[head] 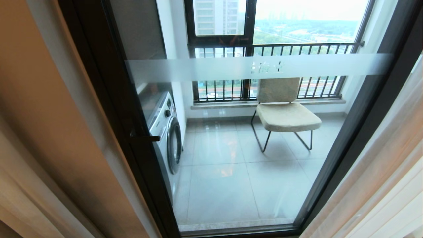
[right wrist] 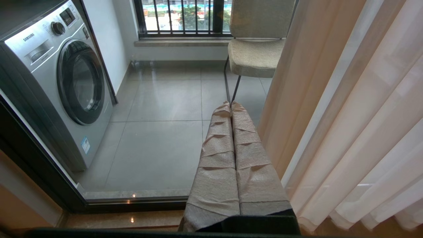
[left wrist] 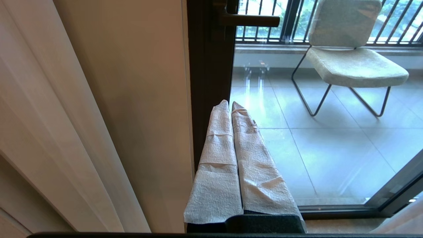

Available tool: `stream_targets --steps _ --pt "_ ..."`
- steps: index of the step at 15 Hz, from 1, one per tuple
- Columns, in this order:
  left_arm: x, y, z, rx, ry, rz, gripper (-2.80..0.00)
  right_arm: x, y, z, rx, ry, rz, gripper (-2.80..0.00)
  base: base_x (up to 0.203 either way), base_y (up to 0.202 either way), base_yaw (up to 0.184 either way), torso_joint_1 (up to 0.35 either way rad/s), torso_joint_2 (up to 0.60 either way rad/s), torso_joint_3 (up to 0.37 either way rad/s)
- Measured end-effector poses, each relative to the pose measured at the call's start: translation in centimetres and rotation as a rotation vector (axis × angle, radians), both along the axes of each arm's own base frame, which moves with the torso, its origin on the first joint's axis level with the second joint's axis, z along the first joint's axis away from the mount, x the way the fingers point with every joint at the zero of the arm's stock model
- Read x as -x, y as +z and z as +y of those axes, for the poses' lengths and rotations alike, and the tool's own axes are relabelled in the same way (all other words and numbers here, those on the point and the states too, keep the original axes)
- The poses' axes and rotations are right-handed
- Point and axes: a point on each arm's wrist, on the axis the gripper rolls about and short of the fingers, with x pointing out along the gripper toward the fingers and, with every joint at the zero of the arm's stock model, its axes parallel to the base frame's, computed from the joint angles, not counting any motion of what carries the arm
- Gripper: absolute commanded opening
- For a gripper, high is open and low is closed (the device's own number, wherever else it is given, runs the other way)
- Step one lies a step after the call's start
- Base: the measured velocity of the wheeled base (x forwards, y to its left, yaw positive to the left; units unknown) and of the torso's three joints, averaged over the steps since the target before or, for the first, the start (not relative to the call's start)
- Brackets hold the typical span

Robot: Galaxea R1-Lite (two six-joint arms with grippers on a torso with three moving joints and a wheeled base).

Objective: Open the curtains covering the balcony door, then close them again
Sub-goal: Pull the inner curtains open on both sides

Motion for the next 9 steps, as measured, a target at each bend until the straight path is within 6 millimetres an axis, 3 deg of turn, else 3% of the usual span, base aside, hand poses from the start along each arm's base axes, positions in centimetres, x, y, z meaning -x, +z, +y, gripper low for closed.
stream_targets --steps 6,9 --pt "0.00 -0.03 0.00 0.000 0.000 0.003 -2.80 0.00 0.00 0.00 0.000 0.000 0.000 -2.80 0.000 0.000 0.000 0.000 0.00 0.000" --pt "0.00 -0.03 0.00 -0.001 0.000 0.003 -2.80 0.00 0.00 0.00 0.000 0.000 0.000 -2.80 0.001 -0.143 0.003 -0.002 0.00 0.002"
